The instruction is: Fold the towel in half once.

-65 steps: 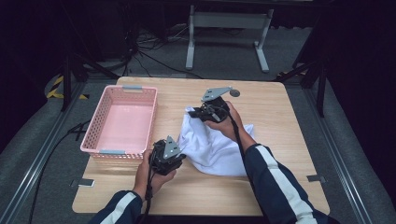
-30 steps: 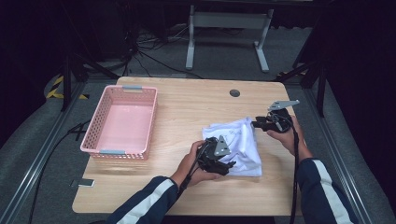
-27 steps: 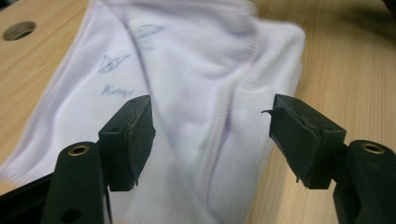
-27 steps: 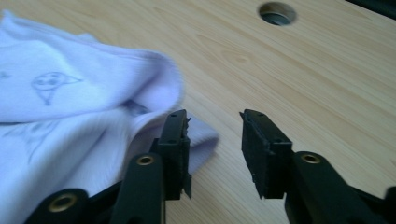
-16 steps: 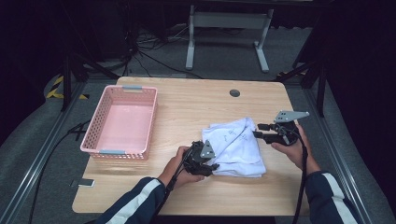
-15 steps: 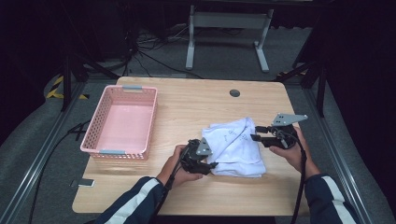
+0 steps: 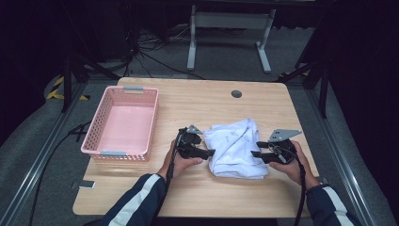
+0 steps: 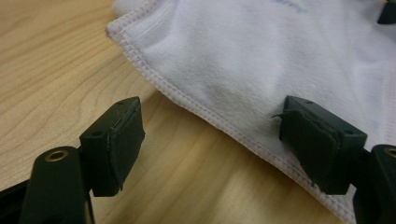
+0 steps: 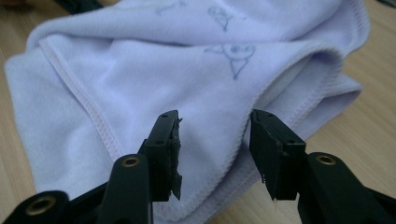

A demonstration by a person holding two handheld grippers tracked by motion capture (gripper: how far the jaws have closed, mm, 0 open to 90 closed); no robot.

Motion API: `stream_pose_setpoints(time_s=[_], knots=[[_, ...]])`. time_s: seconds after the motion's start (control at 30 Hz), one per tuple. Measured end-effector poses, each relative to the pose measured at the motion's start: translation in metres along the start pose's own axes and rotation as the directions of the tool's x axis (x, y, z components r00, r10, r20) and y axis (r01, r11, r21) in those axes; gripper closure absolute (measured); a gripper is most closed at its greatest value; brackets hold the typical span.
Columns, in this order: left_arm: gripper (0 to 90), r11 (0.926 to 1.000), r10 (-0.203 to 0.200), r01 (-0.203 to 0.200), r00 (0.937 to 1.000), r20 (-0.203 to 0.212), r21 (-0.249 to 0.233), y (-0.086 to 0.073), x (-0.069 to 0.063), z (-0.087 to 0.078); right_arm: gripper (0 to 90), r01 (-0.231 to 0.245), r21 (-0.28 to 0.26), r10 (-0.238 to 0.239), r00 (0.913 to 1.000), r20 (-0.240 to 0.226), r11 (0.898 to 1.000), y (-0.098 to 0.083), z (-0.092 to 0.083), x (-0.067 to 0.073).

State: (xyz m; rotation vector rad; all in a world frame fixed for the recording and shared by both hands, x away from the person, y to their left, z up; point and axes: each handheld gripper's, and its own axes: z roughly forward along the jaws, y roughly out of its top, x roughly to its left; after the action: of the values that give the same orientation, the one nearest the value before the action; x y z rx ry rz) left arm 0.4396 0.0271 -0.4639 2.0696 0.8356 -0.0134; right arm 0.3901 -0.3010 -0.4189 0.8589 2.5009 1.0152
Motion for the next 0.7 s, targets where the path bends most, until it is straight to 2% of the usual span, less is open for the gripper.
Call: stream_pose_setpoints(time_s=[0.07,0.1,0.13,0.17,0.2,0.23,0.27,0.3,0.33,0.37,0.4,0.43,0.47,0.5,0.53,0.57,0.6,0.63,0.67,0.7], knots=[[36.5,0.9988,0.046,-0.047,0.9979,-0.045,-0.010,0.003,-0.005,-0.002,53.9,0.006,0.010,-0.006,0.9999,-0.013,1.000,-0.003,0.002,0.001],[47.3,0.9960,0.081,-0.082,0.9960,-0.038,-0.034,0.005,-0.009,-0.004,54.0,0.009,0.015,-0.008,0.9999,-0.012,1.000,-0.004,0.002,0.002],[57.5,0.9874,0.143,-0.148,0.9861,-0.084,-0.056,0.009,-0.017,-0.008,53.9,0.014,0.009,-0.014,0.9997,-0.019,1.000,-0.005,0.000,0.003],[61.1,0.9874,0.143,-0.148,0.9861,-0.084,-0.056,0.009,-0.017,-0.008,53.9,0.014,0.009,-0.014,0.9997,-0.019,1.000,-0.005,0.000,0.003],[61.1,0.9837,0.156,-0.161,0.9854,-0.068,-0.080,0.011,-0.021,-0.010,54.0,0.011,0.010,-0.010,0.9997,-0.021,1.000,-0.006,-0.001,0.004],[66.8,0.9803,0.173,-0.179,0.9820,-0.076,-0.084,0.013,-0.023,-0.012,54.1,0.010,0.010,-0.010,0.9996,-0.026,1.000,-0.007,-0.003,0.005],[68.0,0.9722,0.202,-0.212,0.9734,-0.108,-0.098,0.015,-0.029,-0.013,54.1,0.009,0.007,-0.008,0.9997,-0.025,1.000,-0.008,-0.004,0.006],[75.4,0.9604,0.236,-0.245,0.9683,-0.082,-0.132,0.018,-0.035,-0.014,54.1,0.013,0.014,-0.013,0.9997,-0.022,1.000,-0.011,-0.006,0.008],[78.2,0.9604,0.236,-0.245,0.9683,-0.082,-0.132,0.018,-0.035,-0.014,54.1,0.013,0.014,-0.013,0.9997,-0.022,1.000,-0.011,-0.006,0.008],[78.6,0.9410,0.293,-0.305,0.9511,-0.098,-0.146,0.021,-0.047,-0.015,54.1,0.005,0.007,-0.005,0.9998,-0.020,1.000,-0.013,-0.010,0.009],[82.9,0.9348,0.306,-0.316,0.9485,-0.081,-0.163,0.021,-0.051,-0.015,54.1,0.004,0.009,-0.004,0.9997,-0.022,1.000,-0.015,-0.012,0.010],[83.4,0.9260,0.331,-0.339,0.9406,-0.074,-0.165,0.023,-0.057,-0.014,54.1,0.005,0.012,-0.005,0.9998,-0.021,1.000,-0.016,-0.013,0.011],[84.0,0.9129,0.359,-0.366,0.9305,-0.072,-0.180,0.024,-0.065,-0.012,54.3,0.005,0.008,-0.005,0.9998,-0.017,1.000,-0.017,-0.014,0.011],[85.5,0.9129,0.359,-0.366,0.9305,-0.072,-0.180,0.024,-0.065,-0.012,54.3,0.005,0.008,-0.005,0.9998,-0.017,1.000,-0.017,-0.014,0.011],[86.6,0.9008,0.391,-0.392,0.9192,-0.044,-0.186,0.026,-0.073,-0.009,54.5,0.001,0.016,0.000,0.9998,-0.019,1.000,-0.021,-0.019,0.012],[86.6,0.8911,0.413,-0.412,0.9101,-0.035,-0.191,0.027,-0.080,-0.007,54.5,0.001,0.016,0.000,0.9998,-0.019,1.000,-0.021,-0.019,0.012],[87.1,0.8795,0.439,-0.436,0.8982,-0.029,-0.192,0.028,-0.086,-0.004,54.5,0.001,0.012,0.000,0.9999,-0.013,1.000,-0.023,-0.021,0.012],[87.4,0.8709,0.459,-0.450,0.8883,0.000,-0.197,0.029,-0.093,0.000,54.5,-0.005,0.011,0.005,0.9999,-0.011,1.000,-0.025,-0.023,0.011],[87.6,0.8573,0.490,-0.477,0.8713,0.023,-0.194,0.029,-0.105,0.006,54.8,-0.013,0.006,0.013,0.9999,-0.004,1.000,-0.028,-0.028,0.011],[87.5,0.8573,0.490,-0.477,0.8713,0.023,-0.194,0.029,-0.105,0.006,54.7,-0.022,-0.001,0.022,0.9998,-0.001,1.000,-0.029,-0.031,0.010]])
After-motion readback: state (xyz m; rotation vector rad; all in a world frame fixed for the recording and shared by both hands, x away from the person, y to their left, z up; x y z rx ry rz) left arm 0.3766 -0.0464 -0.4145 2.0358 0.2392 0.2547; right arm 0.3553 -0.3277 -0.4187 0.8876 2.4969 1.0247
